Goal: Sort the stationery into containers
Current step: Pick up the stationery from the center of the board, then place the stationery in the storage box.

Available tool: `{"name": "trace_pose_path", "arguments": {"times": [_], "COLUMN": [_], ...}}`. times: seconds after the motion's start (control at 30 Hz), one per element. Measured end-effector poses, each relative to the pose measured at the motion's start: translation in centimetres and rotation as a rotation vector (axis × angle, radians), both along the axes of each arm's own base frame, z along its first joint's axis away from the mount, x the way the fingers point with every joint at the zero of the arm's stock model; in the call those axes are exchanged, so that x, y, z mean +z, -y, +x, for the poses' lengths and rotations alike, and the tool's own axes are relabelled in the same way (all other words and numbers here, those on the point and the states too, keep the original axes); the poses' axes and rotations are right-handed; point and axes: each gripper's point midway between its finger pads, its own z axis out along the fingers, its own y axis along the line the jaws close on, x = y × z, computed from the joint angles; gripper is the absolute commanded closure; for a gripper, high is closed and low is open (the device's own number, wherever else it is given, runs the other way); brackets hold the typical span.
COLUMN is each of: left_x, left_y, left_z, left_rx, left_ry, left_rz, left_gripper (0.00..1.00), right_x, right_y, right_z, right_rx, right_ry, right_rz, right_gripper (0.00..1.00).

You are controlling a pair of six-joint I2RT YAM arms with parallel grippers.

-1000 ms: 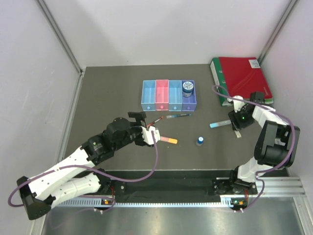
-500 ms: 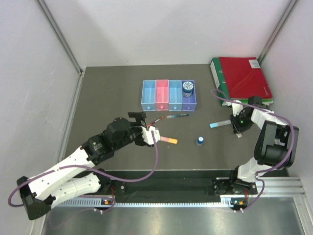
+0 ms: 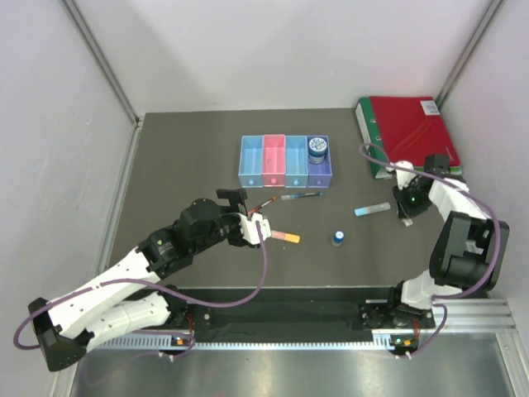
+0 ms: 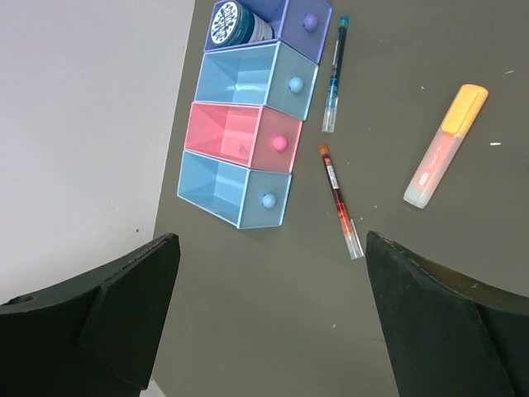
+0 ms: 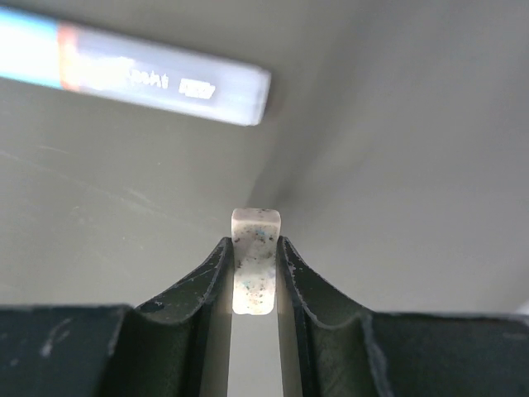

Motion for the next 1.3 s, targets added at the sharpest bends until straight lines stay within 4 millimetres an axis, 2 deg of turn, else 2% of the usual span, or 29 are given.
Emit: {"name": "trace_pose_path", "arguments": {"times": [0.2,0.33,0.47,0.7,0.9,1.13,1.3], "left_x": [0.0,0.0,0.0,0.0,0.1,0.2,0.2], "left_y": [0.0,0.0,0.0,-0.1,-0.1,-0.2,-0.2], "left_z": [0.0,0.0,0.0,0.0,0.0,0.0,0.1], "left_rx": [0.0,0.0,0.0,0.003,0.004,0.008,0.011], "left_ry": [0.0,0.0,0.0,0.001,0.003,0.007,0.007], "left_rz": [-0.001,-0.001,-0.001,0.0,-0.003,-0.004,-0.004], "left_gripper": [0.01,0.01,0.01,0.01,0.01,0.01,0.01], "right_x": [5.9,8.6,10.2,13.1,13.2,11.2,10.4], "right_y": [0.3,-0.7,-3.9,-11.4,-15.5,-20.6,-22.4], "right_z": [2.6,4.0,5.2,8.0,10.7,12.9,14.5], "right_rx": [0.014,0.046,0.135,0.305,0.375,0.474,0.499], "right_ry": [0.134,0.189,0.218,0.278,0.287,0.261,0.265], "right_rz": [-0.022,-0.028,-0.021,0.014,0.026,0.021,0.023], "right_gripper": [0.95,0.95,0.95,0.95,0.95,0.95,0.95]}}
